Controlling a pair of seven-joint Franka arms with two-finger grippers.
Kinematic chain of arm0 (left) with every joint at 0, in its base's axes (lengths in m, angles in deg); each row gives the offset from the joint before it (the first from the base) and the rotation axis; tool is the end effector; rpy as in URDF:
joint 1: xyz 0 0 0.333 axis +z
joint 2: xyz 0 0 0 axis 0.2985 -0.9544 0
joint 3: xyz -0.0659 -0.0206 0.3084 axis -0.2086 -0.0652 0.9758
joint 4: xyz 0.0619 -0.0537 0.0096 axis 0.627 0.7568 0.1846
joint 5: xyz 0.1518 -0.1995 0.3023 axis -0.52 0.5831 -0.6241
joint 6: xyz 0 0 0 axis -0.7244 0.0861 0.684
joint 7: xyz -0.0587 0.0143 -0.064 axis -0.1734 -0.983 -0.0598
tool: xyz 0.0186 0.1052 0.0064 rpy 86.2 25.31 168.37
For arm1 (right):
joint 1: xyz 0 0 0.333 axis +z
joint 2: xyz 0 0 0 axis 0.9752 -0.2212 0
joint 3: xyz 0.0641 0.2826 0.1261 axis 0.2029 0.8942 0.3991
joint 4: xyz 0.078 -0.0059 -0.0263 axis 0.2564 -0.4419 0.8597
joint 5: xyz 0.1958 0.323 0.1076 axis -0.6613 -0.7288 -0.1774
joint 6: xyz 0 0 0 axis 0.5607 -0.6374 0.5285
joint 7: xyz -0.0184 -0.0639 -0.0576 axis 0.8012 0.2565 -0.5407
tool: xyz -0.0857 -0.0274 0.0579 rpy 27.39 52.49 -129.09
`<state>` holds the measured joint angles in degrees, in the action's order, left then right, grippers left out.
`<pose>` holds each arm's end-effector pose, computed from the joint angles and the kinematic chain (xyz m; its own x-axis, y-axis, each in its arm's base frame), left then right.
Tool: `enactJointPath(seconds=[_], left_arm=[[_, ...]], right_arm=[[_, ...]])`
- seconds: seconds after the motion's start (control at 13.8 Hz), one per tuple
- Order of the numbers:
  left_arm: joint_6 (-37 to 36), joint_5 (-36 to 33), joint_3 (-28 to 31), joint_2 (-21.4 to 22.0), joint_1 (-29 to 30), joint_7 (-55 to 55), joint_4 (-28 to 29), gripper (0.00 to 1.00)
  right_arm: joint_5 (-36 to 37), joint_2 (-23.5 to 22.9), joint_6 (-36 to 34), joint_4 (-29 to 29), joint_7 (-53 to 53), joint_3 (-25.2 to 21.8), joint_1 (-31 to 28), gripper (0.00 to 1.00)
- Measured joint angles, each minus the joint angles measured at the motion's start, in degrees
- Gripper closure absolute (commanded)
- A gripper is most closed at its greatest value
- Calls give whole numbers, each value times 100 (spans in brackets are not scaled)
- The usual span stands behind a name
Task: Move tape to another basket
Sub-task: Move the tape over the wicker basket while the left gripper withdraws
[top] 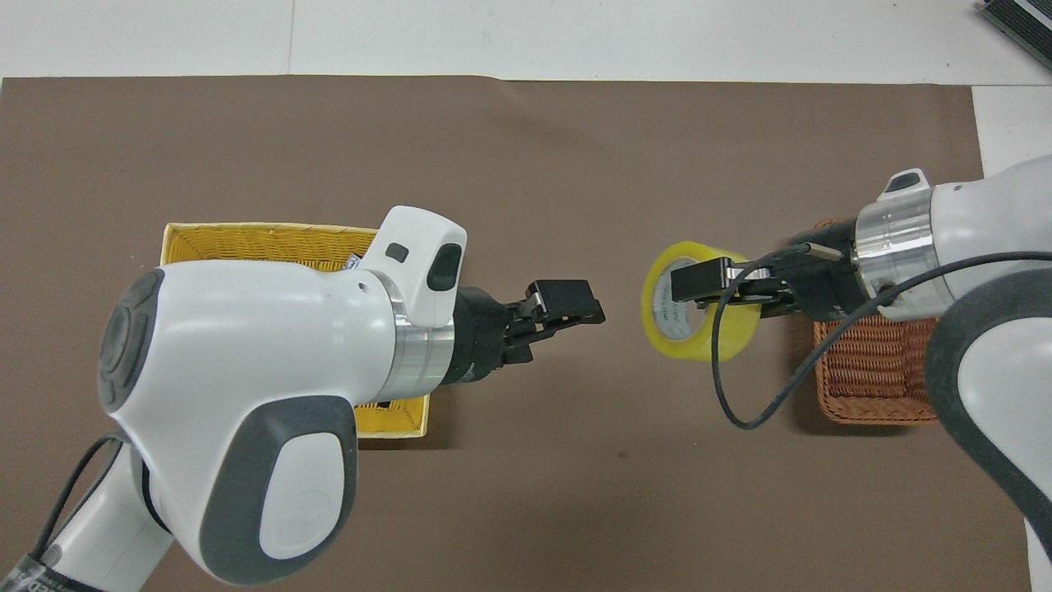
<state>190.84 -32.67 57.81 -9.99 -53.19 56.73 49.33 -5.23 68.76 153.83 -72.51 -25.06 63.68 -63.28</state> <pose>0.4632 -0.3586 0.5831 0.9505 0.2541 -0.1785 0.3066 -0.6755 0.6706 0.5432 0.1233 0.5665 0.9956 -0.0598 -0.0723 -0.0896 -0.8357 -0.5419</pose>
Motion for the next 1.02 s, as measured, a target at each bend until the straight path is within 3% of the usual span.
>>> enactJointPath(seconds=[0.22,0.36,0.65,1.02], left_arm=[[-339,-169,70,52,358,-2,-3,0],[-857,-539,91,63,607,-2,-7,0],[-1698,-2110,124,69,1060,-77,-111,0],[-2118,-2943,148,65,1972,-1779,-213,0]], right_arm=[[797,-144,-7,-15,120,-12,-540,100],[1360,-310,-105,-30,880,-31,-1004,100],[2928,-670,-18,-93,2500,-45,-1339,100],[5163,-1048,1363,-569,3537,-30,-1341,100]])
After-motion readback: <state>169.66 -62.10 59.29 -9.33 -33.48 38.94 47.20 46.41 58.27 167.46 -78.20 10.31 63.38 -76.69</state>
